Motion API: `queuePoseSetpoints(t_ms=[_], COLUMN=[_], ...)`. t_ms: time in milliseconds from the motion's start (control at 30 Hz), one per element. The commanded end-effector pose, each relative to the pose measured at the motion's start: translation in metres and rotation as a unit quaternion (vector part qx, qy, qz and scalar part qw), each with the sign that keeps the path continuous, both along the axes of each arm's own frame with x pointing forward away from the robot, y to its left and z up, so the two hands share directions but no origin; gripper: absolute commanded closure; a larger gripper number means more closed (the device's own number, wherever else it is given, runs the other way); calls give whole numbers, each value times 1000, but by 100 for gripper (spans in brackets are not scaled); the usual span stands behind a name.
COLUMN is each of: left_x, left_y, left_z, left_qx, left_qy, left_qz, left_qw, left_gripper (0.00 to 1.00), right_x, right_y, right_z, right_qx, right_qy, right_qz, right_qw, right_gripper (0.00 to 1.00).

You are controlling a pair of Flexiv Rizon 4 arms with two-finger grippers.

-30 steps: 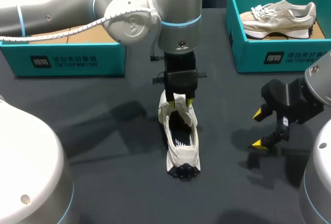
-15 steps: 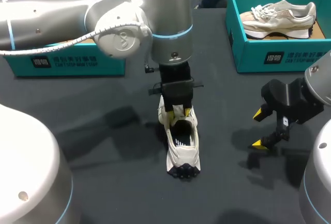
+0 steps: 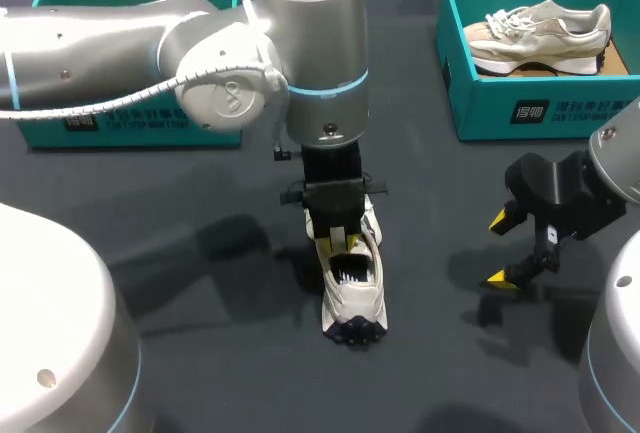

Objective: Take the shoe out of the shoebox, open the shoe tongue, remove and reinsert the insole, then place the shoe into the shoebox

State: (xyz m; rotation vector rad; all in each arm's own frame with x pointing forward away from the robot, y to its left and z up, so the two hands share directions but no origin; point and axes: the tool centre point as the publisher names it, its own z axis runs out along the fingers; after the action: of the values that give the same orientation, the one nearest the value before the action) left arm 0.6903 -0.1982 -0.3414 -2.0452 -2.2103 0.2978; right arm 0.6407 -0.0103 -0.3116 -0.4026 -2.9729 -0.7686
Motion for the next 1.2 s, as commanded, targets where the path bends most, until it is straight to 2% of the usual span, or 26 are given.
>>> queuePoseSetpoints(t_ms=[33,200,300,367,567,667,767,1000,1100,1133,1167,1200], left_x=[-6,-6,-4,-4,-7,-7,-10,-22,-30,-33,-35,-38], left_y=[-7,-3,-7,-11,-18,-14,-7,5,7,7,9,9], left_z=[-10,21,29,23,-17,-19,-4,50,64,68,71,72], left_qx=[8,-32,-42,-41,-6,-5,-19,-41,-34,-31,-37,-35], left_qy=[-4,-25,-29,-28,-14,-9,-16,-36,-30,-31,-37,-37], left_qz=[-4,2,6,7,12,15,14,36,58,72,96,106], left_qw=[1000,999,999,999,1000,1000,1000,998,997,996,994,993], left_gripper=[75,75,76,76,78,79,79,72,59,51,22,8], right_x=[-2,-2,-2,-2,-2,-2,-2,-2,-2,-2,-2,-2], right_y=[-1,-1,-1,-1,-1,-1,-1,-1,-1,-1,-1,-1], right_z=[0,0,0,0,0,0,0,0,0,0,0,0], right_qx=[0,0,0,0,0,0,0,0,0,0,0,0], right_qy=[-1,-1,-1,-1,-1,-1,-1,-1,-1,-1,-1,-1], right_qz=[-1,-1,-1,-1,-1,-1,-1,-1,-1,-1,-1,-1], right_qw=[1000,1000,1000,1000,1000,1000,1000,1000,1000,1000,1000,1000], right_gripper=[0,0,0,0,0,0,0,0,0,0,0,0])
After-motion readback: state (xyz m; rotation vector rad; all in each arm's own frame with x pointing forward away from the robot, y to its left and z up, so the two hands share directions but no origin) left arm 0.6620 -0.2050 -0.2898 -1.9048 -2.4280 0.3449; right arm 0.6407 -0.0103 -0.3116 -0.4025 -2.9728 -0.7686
